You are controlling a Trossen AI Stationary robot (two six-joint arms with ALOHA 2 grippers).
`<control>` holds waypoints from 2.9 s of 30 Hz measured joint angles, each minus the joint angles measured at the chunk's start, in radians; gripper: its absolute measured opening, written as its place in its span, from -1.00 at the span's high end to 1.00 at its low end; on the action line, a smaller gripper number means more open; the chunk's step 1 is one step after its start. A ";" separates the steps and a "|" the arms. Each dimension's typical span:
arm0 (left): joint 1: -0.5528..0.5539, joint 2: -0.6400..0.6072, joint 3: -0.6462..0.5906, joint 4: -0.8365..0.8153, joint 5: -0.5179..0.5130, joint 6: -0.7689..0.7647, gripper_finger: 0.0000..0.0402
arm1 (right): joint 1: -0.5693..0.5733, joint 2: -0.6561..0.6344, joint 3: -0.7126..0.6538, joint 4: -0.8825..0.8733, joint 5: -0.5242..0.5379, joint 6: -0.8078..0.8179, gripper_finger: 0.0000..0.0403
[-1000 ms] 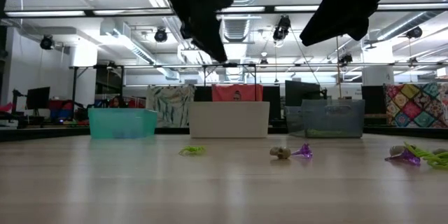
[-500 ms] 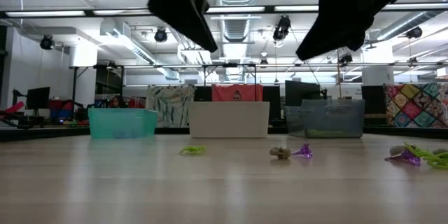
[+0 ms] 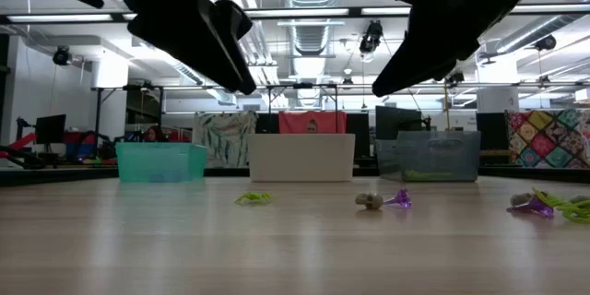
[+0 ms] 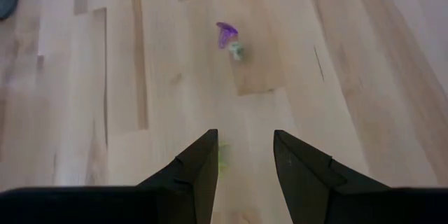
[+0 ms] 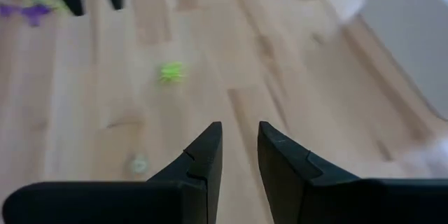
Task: Sort Halloween decoration
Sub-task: Put the white skull toy into the white bin
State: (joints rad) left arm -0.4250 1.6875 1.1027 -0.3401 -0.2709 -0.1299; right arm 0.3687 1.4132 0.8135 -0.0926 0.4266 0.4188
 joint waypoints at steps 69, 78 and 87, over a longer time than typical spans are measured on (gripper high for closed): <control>-0.108 -0.051 -0.032 0.001 -0.193 -0.097 0.40 | 0.035 0.423 0.407 -0.269 -0.217 -0.168 0.83; -0.108 -0.051 -0.032 0.002 -0.194 -0.097 0.40 | 0.032 0.422 0.407 -0.270 -0.244 -0.123 0.64; -0.108 -0.051 -0.032 0.002 -0.194 -0.097 0.40 | 0.032 0.422 0.401 -0.271 -0.242 -0.134 0.35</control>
State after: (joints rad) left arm -0.5331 1.6363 1.0706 -0.3378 -0.4652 -0.2268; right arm 0.4007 1.8347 1.2143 -0.3635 0.1846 0.2849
